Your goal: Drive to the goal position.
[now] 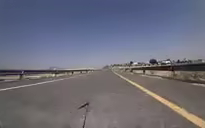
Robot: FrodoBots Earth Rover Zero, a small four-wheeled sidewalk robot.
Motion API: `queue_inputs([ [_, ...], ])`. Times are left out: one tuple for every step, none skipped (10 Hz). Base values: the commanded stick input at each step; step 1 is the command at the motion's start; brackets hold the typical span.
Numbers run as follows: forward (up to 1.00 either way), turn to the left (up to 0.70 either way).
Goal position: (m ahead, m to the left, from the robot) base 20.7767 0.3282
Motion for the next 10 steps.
queue_inputs([
  [1.00, 0.00],
  [1.00, 0.00],
  [1.00, 0.00],
  [1.00, 0.00],
  [1.00, 0.00],
  [1.00, 0.00],
  [1.00, 0.00],
  [1.00, 0.00],
  [1.00, 0.00],
  [1.00, 0.00],
])
